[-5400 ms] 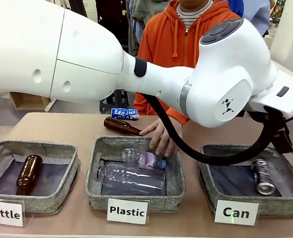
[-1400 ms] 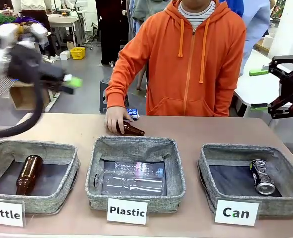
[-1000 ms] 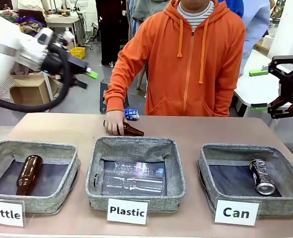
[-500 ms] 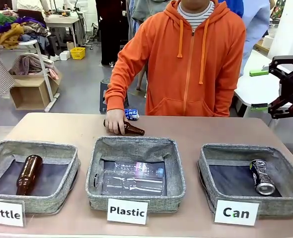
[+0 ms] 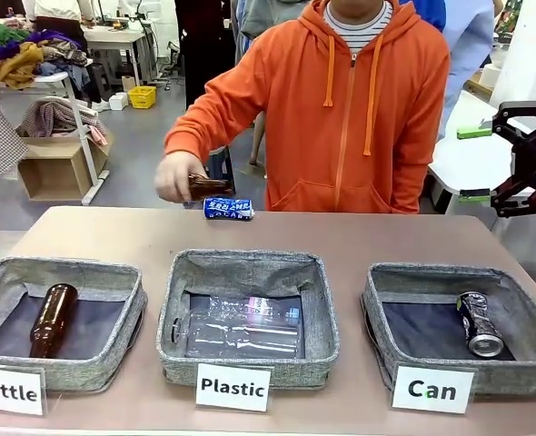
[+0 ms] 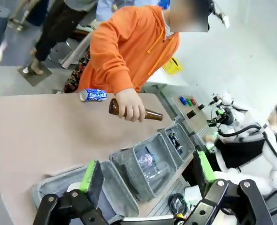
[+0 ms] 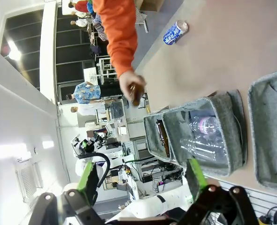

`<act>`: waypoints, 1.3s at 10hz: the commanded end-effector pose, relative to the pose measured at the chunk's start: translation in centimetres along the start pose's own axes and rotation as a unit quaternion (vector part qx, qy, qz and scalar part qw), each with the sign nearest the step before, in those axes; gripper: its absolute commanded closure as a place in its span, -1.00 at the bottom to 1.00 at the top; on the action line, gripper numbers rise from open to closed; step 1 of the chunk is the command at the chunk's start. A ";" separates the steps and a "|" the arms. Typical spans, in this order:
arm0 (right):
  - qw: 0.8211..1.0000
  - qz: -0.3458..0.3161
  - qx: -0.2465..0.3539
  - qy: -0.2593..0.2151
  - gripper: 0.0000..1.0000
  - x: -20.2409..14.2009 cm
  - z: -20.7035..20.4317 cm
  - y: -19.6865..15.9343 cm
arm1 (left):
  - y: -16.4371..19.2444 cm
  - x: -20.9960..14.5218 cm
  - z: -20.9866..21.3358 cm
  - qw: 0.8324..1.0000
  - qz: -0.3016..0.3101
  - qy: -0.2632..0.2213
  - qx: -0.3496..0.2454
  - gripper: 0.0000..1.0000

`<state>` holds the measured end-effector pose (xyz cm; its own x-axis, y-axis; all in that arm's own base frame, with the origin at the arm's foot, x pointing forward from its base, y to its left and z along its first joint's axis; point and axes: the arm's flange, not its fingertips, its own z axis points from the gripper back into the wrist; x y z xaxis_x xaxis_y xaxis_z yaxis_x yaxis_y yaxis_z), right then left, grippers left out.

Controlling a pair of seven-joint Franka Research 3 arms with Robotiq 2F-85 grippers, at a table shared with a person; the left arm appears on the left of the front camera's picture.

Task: Sort the can waste into the basket.
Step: Pick up the can waste from the table and place it in the right Fabric basket.

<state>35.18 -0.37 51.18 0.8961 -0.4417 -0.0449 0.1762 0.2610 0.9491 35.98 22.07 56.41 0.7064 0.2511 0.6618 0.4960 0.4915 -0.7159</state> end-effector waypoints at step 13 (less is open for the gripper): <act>1.000 -0.009 0.011 0.004 -1.00 -0.1 -0.2 0.3 | -0.8 1.5 15.6 0.984 0.077 -0.157 0.028 -1.00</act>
<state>35.17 -0.38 51.18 0.8961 -0.4415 -0.0454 0.1763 0.2600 0.9494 27.74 35.71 61.27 0.5870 0.5709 0.5740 0.3362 0.4731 -0.8143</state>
